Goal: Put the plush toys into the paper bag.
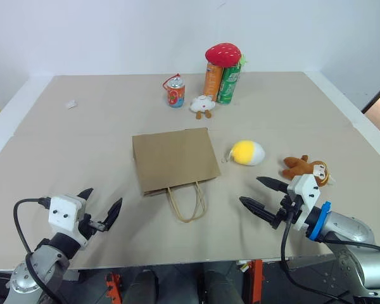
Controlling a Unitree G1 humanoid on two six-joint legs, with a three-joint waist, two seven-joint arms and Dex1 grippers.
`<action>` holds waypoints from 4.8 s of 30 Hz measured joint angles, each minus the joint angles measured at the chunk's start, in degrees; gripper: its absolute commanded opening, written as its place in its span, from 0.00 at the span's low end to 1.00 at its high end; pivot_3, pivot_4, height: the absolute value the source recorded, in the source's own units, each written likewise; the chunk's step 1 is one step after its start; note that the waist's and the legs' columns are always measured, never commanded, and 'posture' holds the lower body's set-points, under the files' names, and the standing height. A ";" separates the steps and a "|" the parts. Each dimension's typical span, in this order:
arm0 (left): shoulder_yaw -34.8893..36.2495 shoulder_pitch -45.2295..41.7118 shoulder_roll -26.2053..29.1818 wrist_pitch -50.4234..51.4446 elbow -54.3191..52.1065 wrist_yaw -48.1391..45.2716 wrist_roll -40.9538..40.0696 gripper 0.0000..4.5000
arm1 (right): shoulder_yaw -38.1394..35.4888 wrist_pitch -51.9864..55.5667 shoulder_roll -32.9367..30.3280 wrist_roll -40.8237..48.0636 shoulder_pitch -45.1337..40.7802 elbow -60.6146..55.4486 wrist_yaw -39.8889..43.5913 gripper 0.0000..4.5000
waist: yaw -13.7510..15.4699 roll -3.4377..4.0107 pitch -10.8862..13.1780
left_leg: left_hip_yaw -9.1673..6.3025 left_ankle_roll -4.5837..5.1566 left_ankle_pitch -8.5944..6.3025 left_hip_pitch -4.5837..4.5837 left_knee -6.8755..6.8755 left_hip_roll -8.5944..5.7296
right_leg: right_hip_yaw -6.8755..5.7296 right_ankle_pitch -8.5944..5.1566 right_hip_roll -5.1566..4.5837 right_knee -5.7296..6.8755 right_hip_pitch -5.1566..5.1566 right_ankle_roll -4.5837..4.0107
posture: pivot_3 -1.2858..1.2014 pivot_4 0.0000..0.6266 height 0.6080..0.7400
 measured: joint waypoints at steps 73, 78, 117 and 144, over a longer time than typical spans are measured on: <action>-27.21 -32.52 15.50 -29.87 17.42 -28.61 18.34 0.21 | 10.55 0.66 -1.08 2.04 -11.60 3.47 12.49 1.00 | -0.04 0.05 0.10 | 0.07 -0.02 -0.13 0.10 0.00 0.67 | 0.18 0.51 0.85 -0.12 0.00 -0.11 | 0.52 0.24 1.00; -27.90 -33.30 15.09 -30.00 18.93 -28.62 19.57 0.01 | 10.55 0.59 -1.08 1.77 -11.60 3.47 12.39 1.00 | -0.04 0.05 0.10 | 0.07 -0.02 -0.13 0.10 0.00 0.67 | 0.18 0.52 0.85 -0.12 0.00 -0.10 | 0.52 0.24 1.00; -28.84 -39.20 15.67 -43.16 30.35 -36.20 19.71 0.79 | 11.04 -0.85 -1.11 -0.43 -12.07 5.72 13.57 1.00 | -1.24 0.07 0.09 | 0.13 0.00 -0.11 0.15 0.05 0.75 | 0.34 0.71 1.01 -0.10 0.01 -0.14 | 0.52 0.24 1.00; -22.90 -45.46 8.97 -17.90 25.92 -31.02 0.38 0.00 | 13.83 0.82 4.59 -1.11 -16.74 6.28 8.73 0.89 | -1.40 0.06 0.09 | 0.07 0.02 -0.10 0.19 0.08 0.78 | 0.36 0.74 1.10 0.02 0.02 -0.13 | 0.52 0.24 1.00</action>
